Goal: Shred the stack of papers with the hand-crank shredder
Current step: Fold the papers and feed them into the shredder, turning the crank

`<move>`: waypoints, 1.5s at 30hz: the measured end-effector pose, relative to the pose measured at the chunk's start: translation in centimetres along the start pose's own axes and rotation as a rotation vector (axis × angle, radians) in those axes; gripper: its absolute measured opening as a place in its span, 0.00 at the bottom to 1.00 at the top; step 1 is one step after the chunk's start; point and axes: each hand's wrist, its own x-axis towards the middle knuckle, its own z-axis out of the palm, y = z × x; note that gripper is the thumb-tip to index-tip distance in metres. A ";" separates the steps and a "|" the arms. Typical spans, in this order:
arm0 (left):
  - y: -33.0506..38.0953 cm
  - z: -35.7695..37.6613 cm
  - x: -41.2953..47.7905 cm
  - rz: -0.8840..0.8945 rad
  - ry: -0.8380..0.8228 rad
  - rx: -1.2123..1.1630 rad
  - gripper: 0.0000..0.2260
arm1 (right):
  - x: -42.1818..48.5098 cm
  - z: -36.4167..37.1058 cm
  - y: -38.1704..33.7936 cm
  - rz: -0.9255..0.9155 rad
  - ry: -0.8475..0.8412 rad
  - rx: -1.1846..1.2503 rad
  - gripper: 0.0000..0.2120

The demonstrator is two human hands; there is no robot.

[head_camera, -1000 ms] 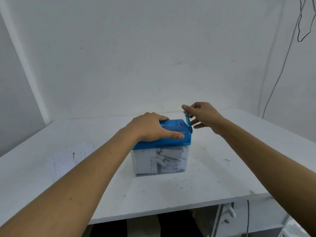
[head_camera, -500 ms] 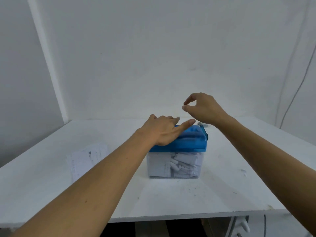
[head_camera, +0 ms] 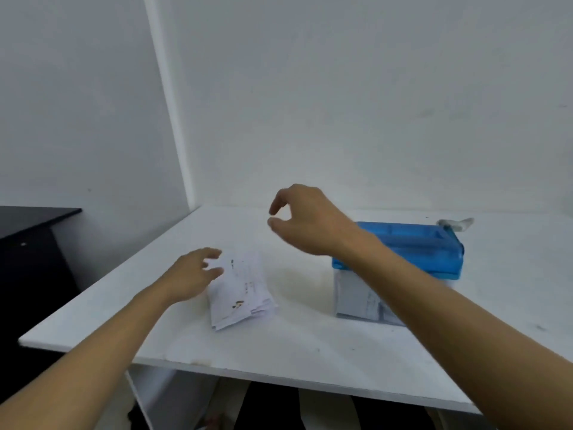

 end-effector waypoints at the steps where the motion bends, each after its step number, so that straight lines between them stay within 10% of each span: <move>1: -1.6 0.5 -0.5 -0.031 0.020 -0.018 0.19 | 0.2 1.5 -0.6 0.011 -0.035 -0.006 0.14; 12: -3.8 4.4 -2.2 -0.055 0.192 0.192 0.28 | -0.7 17.6 -0.3 0.311 -0.222 -0.128 0.39; 25: -3.7 4.5 -2.1 -0.005 0.160 0.276 0.28 | -1.1 17.6 1.7 0.416 0.023 0.333 0.07; 40: -3.8 4.6 -2.1 -0.012 0.154 0.285 0.25 | -1.0 17.4 2.3 0.473 0.115 0.525 0.21; 45: -3.1 4.3 -2.3 0.090 0.202 0.174 0.18 | -1.2 16.7 2.0 0.422 0.110 0.596 0.10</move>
